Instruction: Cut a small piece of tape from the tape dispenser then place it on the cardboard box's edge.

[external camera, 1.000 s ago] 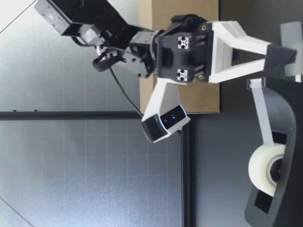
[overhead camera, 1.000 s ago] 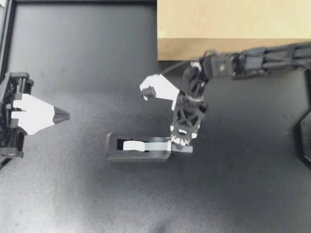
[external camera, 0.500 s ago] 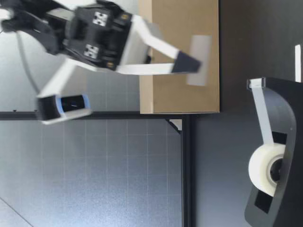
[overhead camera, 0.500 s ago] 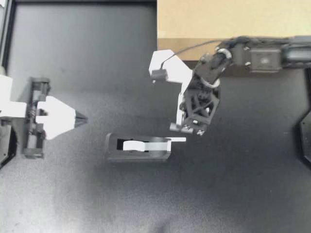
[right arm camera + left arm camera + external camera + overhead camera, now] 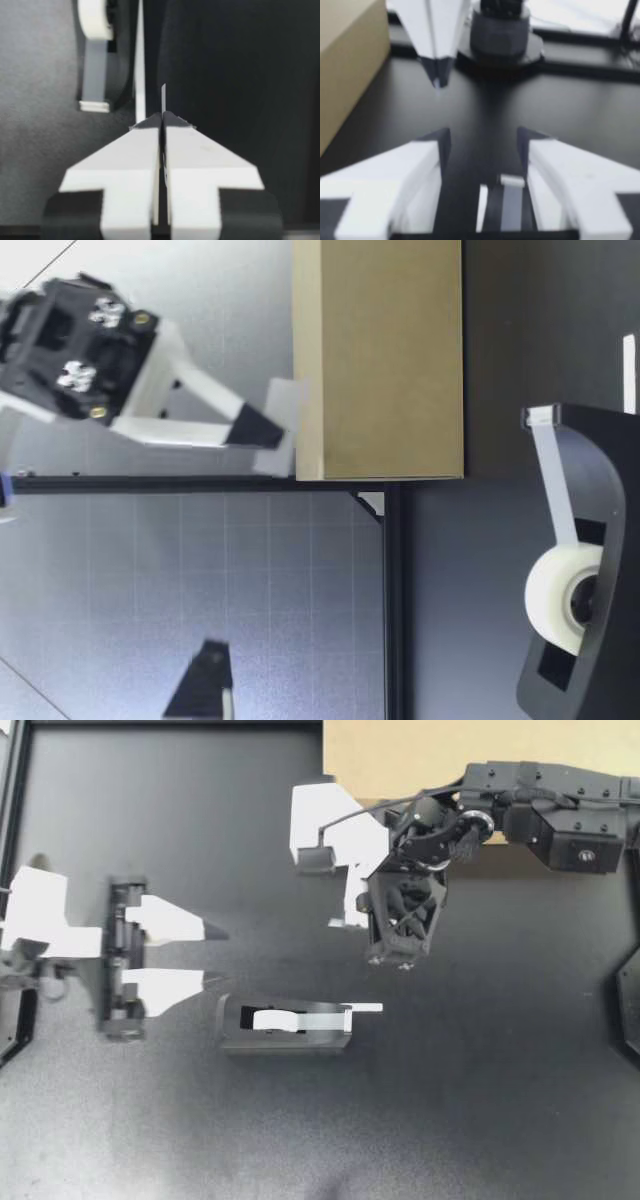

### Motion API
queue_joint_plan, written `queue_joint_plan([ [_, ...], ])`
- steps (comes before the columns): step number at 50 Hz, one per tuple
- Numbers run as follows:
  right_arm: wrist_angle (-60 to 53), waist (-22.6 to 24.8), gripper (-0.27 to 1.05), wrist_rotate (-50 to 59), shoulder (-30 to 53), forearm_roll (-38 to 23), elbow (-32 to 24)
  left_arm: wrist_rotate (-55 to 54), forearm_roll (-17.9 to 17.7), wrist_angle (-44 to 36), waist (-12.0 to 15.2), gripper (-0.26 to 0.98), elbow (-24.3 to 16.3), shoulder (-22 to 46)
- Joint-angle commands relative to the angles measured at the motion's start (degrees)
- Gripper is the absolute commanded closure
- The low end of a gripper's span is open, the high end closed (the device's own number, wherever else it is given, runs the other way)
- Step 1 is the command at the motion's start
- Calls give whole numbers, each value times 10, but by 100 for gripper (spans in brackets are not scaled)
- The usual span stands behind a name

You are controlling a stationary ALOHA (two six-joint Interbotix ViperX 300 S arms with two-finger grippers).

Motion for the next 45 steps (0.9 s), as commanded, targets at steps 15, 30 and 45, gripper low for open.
queue_joint_plan([
  [15, 30, 39, 87, 12, 18, -2, -83, 11, -6, -33, -1, 30, -73, 85],
  [30, 37, 41, 87, 13, 39, -2, -106, 12, -5, -36, -1, 31, -95, 107],
  [45, 54, 42, 87, 14, 55, -2, -127, 11, -5, -36, -1, 41, -98, 112],
])
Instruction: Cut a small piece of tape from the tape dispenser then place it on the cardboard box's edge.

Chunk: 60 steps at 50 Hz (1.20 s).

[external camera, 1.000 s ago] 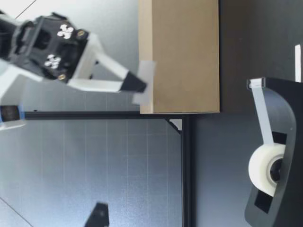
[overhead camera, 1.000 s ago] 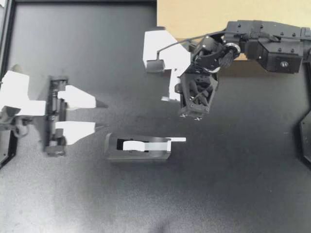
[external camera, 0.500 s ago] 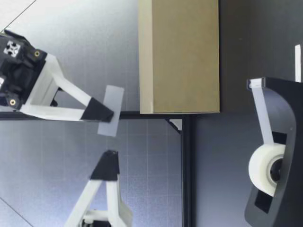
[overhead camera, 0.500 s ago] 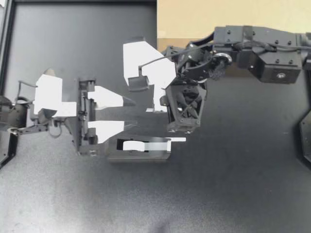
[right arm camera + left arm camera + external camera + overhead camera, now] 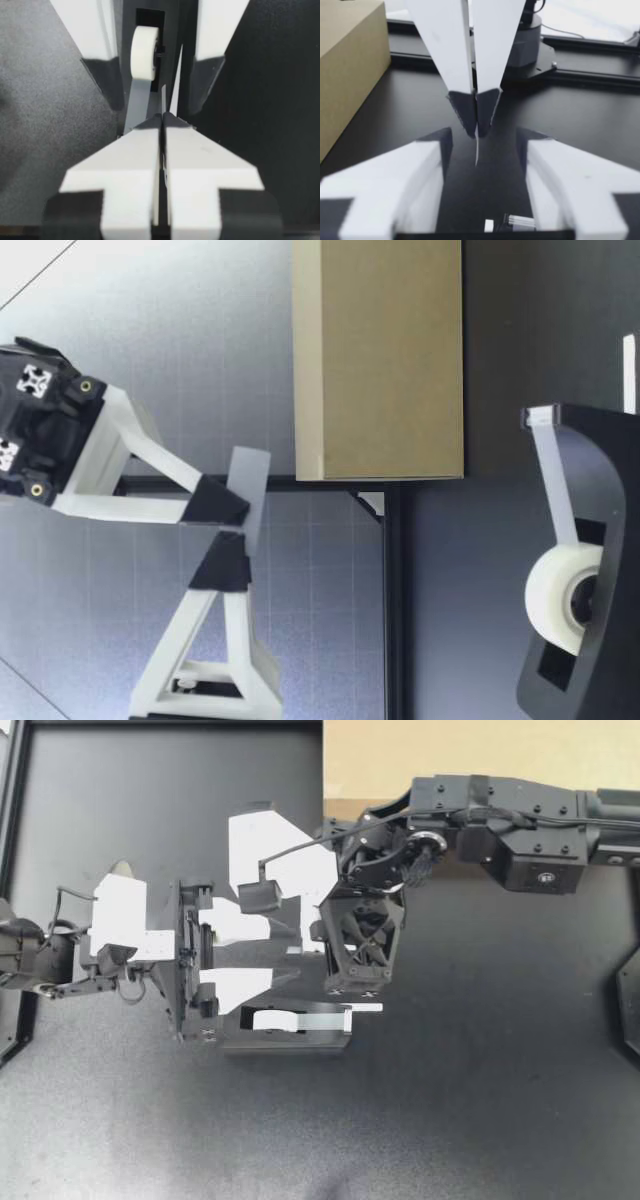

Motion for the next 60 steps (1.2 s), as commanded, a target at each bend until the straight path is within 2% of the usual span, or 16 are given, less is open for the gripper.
queue_joint_plan([
  [1, 2, 2, 87, 0, -7, 1, -19, 0, 0, -6, -1, 43, -12, -3],
  [10, 3, 2, 87, 0, -7, 1, -20, 0, 0, -7, -1, 72, -11, 1],
  [16, 3, 2, 87, 1, -8, 1, -19, 0, -1, -6, -1, 81, -12, 0],
  [29, 11, 3, 82, 3, -7, 3, -17, 0, -1, -6, -1, 82, -13, -1],
  [34, 10, 2, 72, 7, -5, 3, -16, -1, -1, -6, -1, 82, -13, -1],
  [40, 6, 2, 49, 16, -1, -2, -13, -2, -1, -6, -1, 82, -13, 1],
  [45, 2, 2, 37, 18, 0, -12, -8, -3, -1, -7, -1, 82, -13, 2],
  [56, -35, -21, 36, 33, -29, -47, 19, -12, -4, -7, -1, 82, -14, 12],
  [60, -59, -35, 36, 39, -54, -49, 45, -19, -39, -7, 6, 82, -18, 25],
])
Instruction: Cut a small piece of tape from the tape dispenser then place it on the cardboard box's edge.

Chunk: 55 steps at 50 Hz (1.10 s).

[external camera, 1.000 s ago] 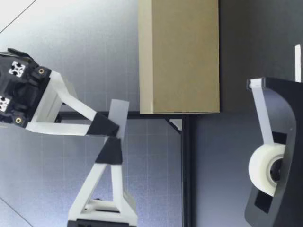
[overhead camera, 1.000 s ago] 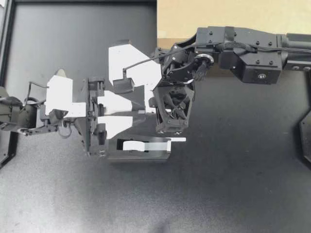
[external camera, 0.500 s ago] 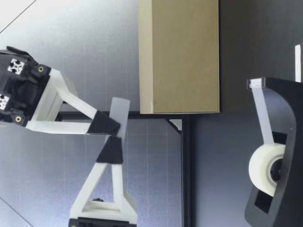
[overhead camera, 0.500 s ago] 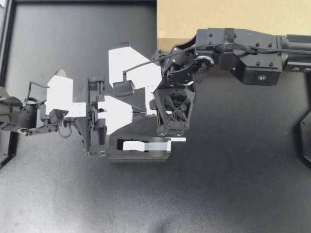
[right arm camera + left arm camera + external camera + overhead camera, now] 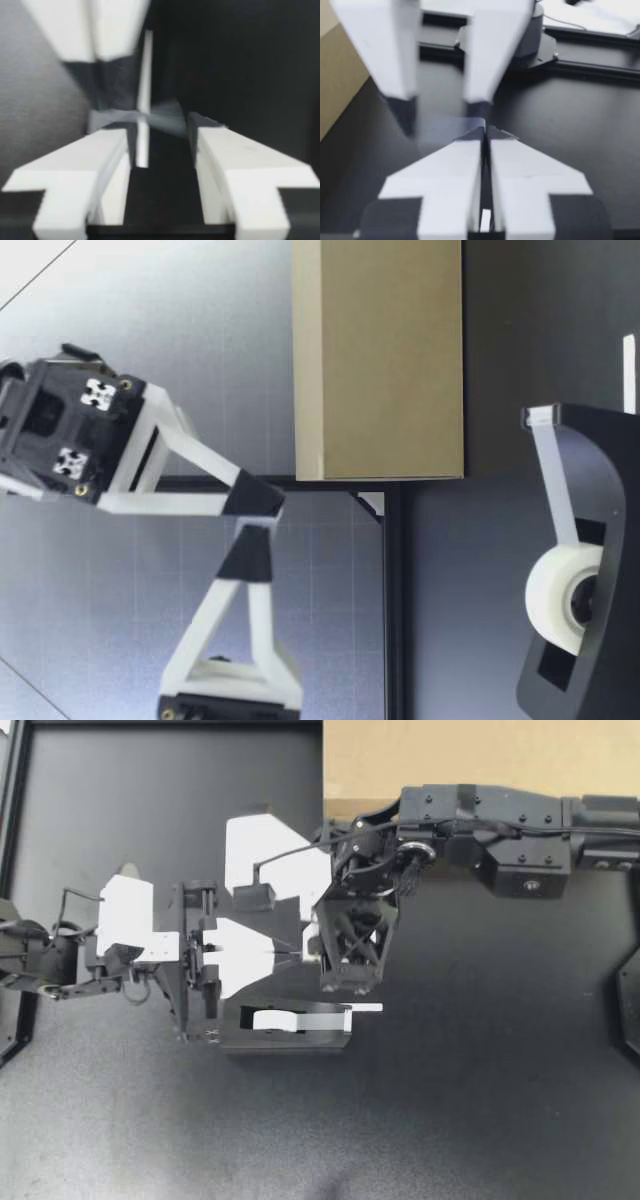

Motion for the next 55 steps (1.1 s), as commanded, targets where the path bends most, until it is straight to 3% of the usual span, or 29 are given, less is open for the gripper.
queue_joint_plan([
  [1, -29, -18, 36, 4, -53, -2, 15, -4, -41, -6, 11, 82, -15, 5],
  [6, -77, -33, 36, 11, -91, -3, 62, -6, -132, -23, 25, 82, -25, 27],
  [11, -141, -53, 36, 18, -132, -3, 120, -20, -200, -53, 39, 82, -38, 42],
  [16, -232, -76, 36, 18, -171, -3, 189, -57, -235, -69, 58, 82, -54, 51],
  [23, -355, -97, 37, 18, -198, -3, 265, -146, -234, -71, 92, 82, -80, 70],
  [31, -456, -107, 39, 17, -193, -3, 309, -237, -230, -75, 117, 82, -104, 112],
  [45, -607, -140, 71, 13, -149, -4, 345, -312, -229, -104, 139, 82, -139, 156],
  [55, -652, -159, 85, 7, -117, -4, 344, -316, -228, -101, 152, 82, -151, 169],
])
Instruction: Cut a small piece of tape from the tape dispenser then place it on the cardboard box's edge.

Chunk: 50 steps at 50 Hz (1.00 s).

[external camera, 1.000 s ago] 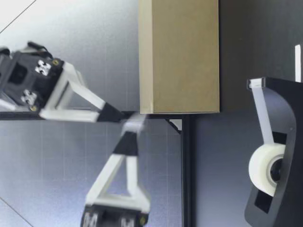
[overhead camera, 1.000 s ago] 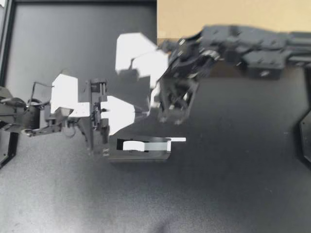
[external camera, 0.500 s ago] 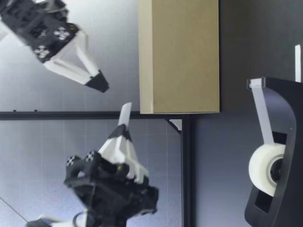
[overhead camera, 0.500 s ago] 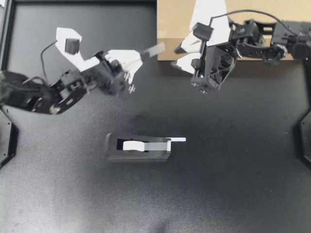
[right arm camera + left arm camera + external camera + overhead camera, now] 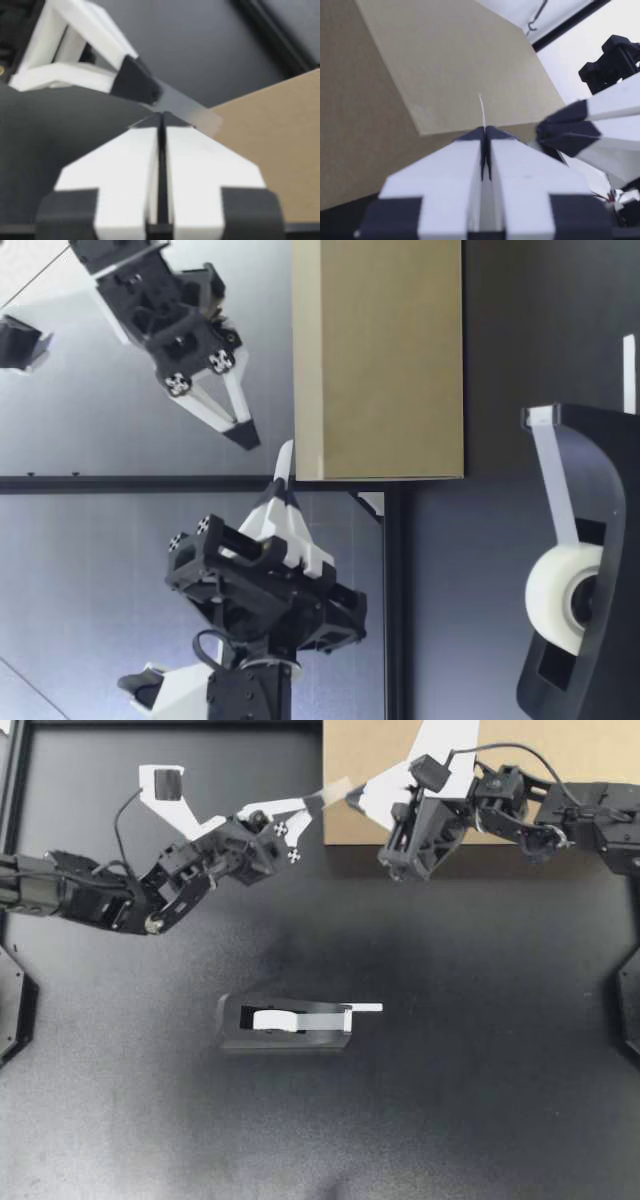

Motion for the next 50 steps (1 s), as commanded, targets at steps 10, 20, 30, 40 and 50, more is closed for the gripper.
queue_joint_plan([
  [10, -21, -16, 87, -18, 29, -2, -20, -15, 4, 8, 23, 82, -14, 4],
  [20, -30, -18, 87, -19, 52, -2, -33, -18, 4, 18, 25, 82, -18, 13],
  [30, -44, -22, 87, -19, 65, -2, -38, -20, 4, 28, 32, 82, -21, 20],
  [40, -44, -31, 87, -19, 81, -1, -39, -26, 4, 30, 37, 82, -22, 25],
  [50, -44, -40, 87, -19, 92, -2, -40, -26, 4, 30, 37, 82, -21, 27],
])
